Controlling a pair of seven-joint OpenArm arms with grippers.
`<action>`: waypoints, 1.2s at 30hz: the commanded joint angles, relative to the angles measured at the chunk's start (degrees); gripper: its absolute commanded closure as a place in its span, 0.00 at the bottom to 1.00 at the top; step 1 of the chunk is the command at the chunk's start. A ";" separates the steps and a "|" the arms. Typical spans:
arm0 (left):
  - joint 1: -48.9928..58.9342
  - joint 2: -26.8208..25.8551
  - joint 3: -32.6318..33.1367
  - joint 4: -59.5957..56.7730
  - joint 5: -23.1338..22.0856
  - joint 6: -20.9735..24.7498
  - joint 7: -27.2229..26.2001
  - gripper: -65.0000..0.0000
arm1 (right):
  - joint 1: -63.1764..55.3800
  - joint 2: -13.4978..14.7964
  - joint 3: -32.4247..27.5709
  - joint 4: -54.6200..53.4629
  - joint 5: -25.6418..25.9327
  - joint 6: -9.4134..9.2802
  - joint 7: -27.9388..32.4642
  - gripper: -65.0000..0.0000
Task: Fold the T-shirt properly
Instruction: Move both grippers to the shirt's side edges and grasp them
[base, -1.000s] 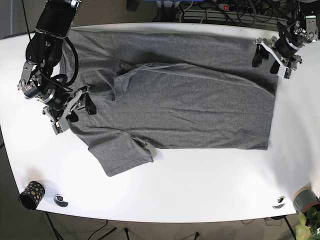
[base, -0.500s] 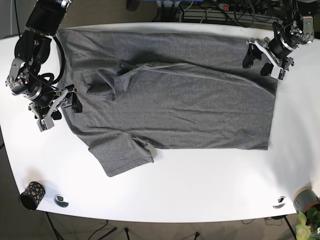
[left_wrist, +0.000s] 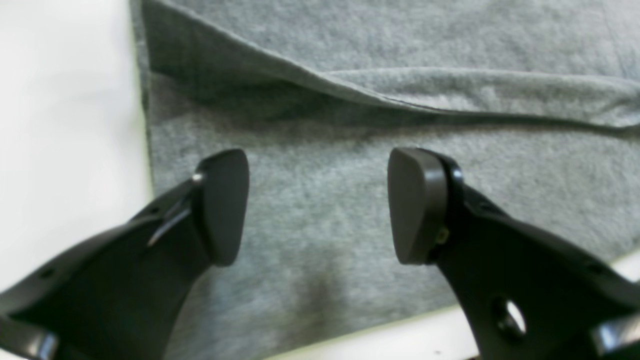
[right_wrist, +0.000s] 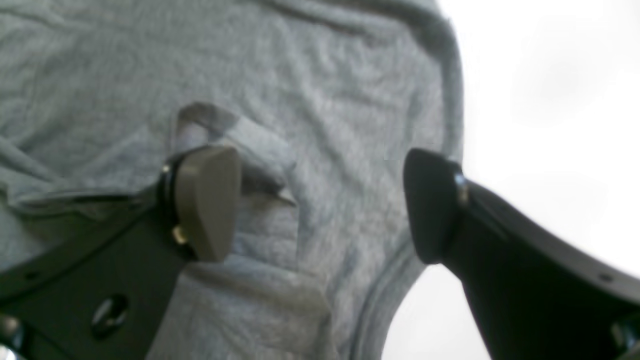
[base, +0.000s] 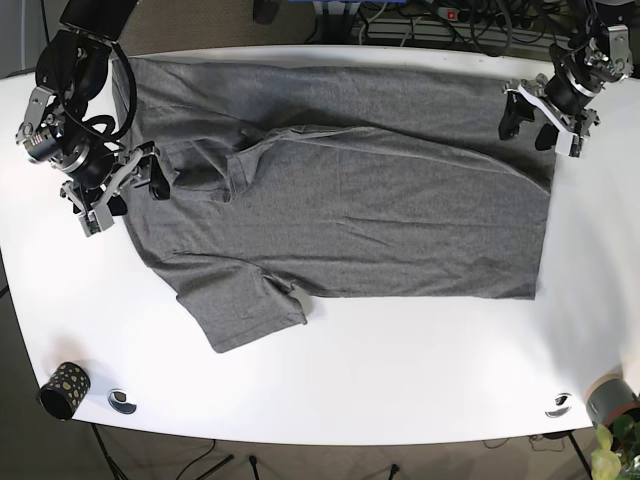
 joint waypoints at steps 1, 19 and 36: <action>0.69 -0.59 0.22 -0.70 -0.88 -0.55 -1.18 0.39 | 0.92 0.27 0.39 0.72 1.15 0.03 1.10 0.25; 5.27 -1.64 0.22 -8.70 -0.88 -0.64 -1.18 0.39 | 1.18 -0.43 0.48 0.54 1.06 0.11 1.10 0.25; 7.20 0.21 -7.60 10.37 -0.97 -0.37 -1.09 0.39 | 6.90 -0.26 0.31 -0.60 0.97 0.03 1.10 0.25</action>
